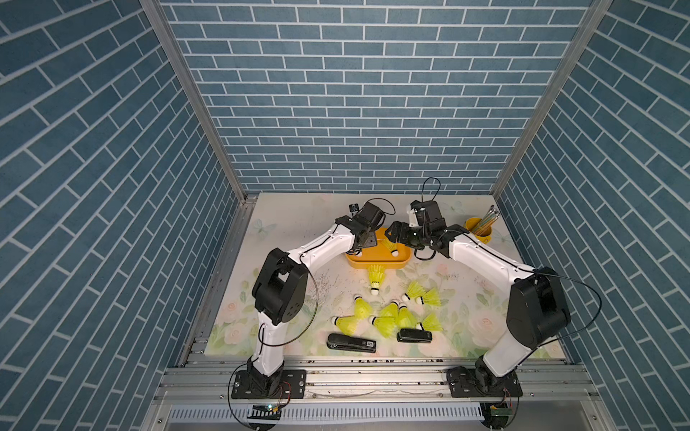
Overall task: Put the shuttlecocks into the storage box
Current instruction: Pick up the shuttlecock at the center of the board.
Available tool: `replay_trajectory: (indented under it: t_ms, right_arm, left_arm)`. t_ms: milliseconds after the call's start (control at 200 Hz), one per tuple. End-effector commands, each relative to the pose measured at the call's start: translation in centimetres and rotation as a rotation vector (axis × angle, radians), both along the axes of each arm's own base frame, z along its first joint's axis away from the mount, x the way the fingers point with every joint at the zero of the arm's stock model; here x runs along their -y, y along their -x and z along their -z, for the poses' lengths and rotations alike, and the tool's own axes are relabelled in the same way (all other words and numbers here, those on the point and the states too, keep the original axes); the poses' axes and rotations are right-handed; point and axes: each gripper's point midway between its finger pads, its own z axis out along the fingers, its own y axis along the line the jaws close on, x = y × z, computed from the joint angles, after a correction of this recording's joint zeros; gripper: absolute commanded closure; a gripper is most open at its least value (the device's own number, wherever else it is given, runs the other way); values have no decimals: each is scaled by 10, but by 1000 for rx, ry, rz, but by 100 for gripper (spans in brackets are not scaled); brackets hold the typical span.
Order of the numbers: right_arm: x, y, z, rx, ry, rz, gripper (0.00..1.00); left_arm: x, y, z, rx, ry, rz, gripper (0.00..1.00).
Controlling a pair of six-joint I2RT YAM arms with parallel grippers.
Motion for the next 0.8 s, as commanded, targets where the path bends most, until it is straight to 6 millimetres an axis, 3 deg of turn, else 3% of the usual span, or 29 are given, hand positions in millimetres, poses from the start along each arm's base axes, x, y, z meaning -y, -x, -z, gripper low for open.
replay_trajectory:
  t_ms: [0,240,410,585,630,795]
  right_arm:
    - [6,27,1,-7,44,16,20]
    - [0,78,13,-32,66,7,24]
    - [-13,109,35,-75,90,-13,27]
    - [-34,133,66,-123,106,-31,32]
    - [-39,136,73,-134,115,-34,34]
    - [-49,145,98,-168,142,-38,38]
  left_arm:
    - [-10,10,-14,32,-8,-11,28]
    - [-31,48,-31,52,34,26,23]
    - [-43,84,-37,60,73,122,19]
    - [-55,122,-17,18,108,189,10]
    - [-59,130,-12,11,115,194,0]
    - [-71,151,-2,11,144,204,0]
